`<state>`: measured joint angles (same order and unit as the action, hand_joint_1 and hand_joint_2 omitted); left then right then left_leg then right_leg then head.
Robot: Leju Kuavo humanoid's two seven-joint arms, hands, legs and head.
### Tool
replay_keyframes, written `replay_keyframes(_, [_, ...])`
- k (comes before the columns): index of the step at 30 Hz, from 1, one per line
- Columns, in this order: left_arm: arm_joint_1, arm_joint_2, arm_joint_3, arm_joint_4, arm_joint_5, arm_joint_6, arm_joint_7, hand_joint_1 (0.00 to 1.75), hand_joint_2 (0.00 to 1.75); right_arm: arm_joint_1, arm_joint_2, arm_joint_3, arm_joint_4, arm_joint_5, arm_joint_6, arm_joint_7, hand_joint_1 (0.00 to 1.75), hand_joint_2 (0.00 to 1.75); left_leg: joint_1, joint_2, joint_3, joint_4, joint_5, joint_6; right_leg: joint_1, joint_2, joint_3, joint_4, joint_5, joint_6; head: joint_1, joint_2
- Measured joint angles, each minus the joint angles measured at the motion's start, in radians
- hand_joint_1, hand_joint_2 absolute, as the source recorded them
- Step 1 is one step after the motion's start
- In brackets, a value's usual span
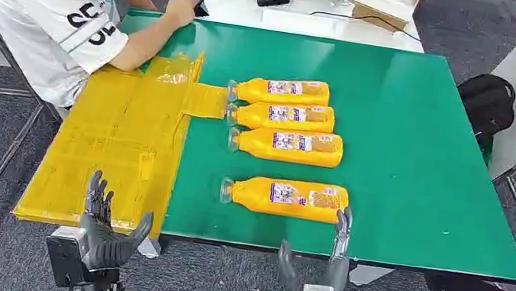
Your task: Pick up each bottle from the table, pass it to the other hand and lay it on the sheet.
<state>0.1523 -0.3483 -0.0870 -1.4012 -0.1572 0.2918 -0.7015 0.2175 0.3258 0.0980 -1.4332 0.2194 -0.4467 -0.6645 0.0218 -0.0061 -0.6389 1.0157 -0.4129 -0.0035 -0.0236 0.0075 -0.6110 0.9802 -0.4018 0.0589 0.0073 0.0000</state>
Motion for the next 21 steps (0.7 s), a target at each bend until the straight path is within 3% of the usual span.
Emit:
replay_keyframes(13, [-0.005,0.000,-0.011,0.011,-0.003,0.010,0.000,0.00,1.75,0.004,0.000,-0.018,-0.001,0.006,0.019,0.000,0.00,1.75,0.000,0.000,0.000,0.000,0.000,0.000,0.000,0.000,0.000,0.000,0.000,0.000,0.000,0.000])
replay_keyframes(21, [-0.012,0.000,-0.015,0.019,-0.017,0.009,0.000,0.00,1.75,0.004,0.000,-0.028,-0.001,0.145,0.041,0.003,0.00,1.75,0.000,0.000,0.000,0.000,0.000,0.000,0.000,0.000,0.000,0.000,0.000,0.000,0.000,0.000])
